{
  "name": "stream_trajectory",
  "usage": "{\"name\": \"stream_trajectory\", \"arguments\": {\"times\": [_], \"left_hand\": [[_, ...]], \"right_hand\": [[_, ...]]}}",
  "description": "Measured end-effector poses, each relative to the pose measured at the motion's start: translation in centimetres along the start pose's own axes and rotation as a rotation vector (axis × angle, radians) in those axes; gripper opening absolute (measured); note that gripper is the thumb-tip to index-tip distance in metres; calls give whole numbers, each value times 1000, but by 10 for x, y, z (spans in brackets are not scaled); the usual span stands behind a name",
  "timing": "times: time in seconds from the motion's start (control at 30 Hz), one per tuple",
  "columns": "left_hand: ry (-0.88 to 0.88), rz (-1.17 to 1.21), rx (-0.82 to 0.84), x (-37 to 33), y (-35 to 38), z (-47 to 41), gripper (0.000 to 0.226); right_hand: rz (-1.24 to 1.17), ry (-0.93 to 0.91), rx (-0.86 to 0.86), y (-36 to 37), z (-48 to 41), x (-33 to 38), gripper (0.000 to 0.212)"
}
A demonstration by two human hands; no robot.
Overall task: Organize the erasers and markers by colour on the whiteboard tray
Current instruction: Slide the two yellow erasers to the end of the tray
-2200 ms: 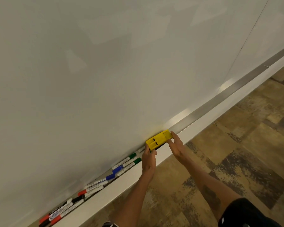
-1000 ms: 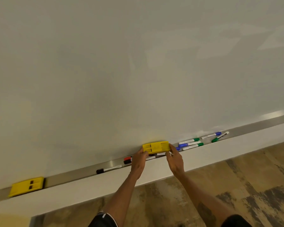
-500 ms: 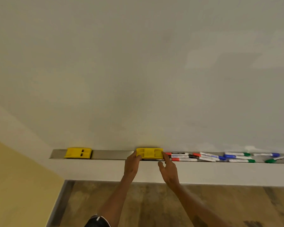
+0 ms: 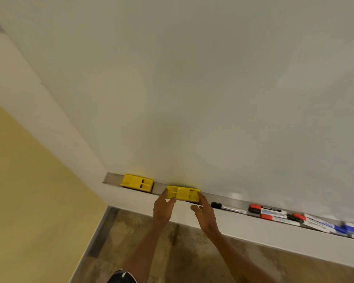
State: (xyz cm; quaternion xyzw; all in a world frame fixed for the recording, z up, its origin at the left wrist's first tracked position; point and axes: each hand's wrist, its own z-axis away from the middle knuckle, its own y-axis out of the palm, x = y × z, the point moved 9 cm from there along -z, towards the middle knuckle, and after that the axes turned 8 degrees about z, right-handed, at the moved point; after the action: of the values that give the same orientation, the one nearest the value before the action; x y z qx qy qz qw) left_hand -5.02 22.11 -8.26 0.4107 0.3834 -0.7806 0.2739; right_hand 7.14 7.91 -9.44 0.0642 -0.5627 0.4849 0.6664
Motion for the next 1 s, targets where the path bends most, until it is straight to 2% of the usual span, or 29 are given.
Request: {"name": "stream_trajectory", "arguments": {"times": [0.23,0.37,0.53,0.67,0.83,1.0], "left_hand": [[-19,-10,1,13,-14,-29,63],[112,-301,22,13,-14,-30,68],[257,-488,29,10,-16,-22,64],[235,-586,-2,16,-33,-26,64],[149,-570,-7,31,-50,-30,66],[165,-502,-17,35,-49,-32,68]], "right_hand": [[8,19,29,31,-18,2,58],[17,14,27,40,-24,5,57],[-28,18,6,50,-25,14,58],[6,-21,53,69,-31,25,61],[49,-50,88,83,-36,34,65],[98,-97,154,87,-39,42,70]]}}
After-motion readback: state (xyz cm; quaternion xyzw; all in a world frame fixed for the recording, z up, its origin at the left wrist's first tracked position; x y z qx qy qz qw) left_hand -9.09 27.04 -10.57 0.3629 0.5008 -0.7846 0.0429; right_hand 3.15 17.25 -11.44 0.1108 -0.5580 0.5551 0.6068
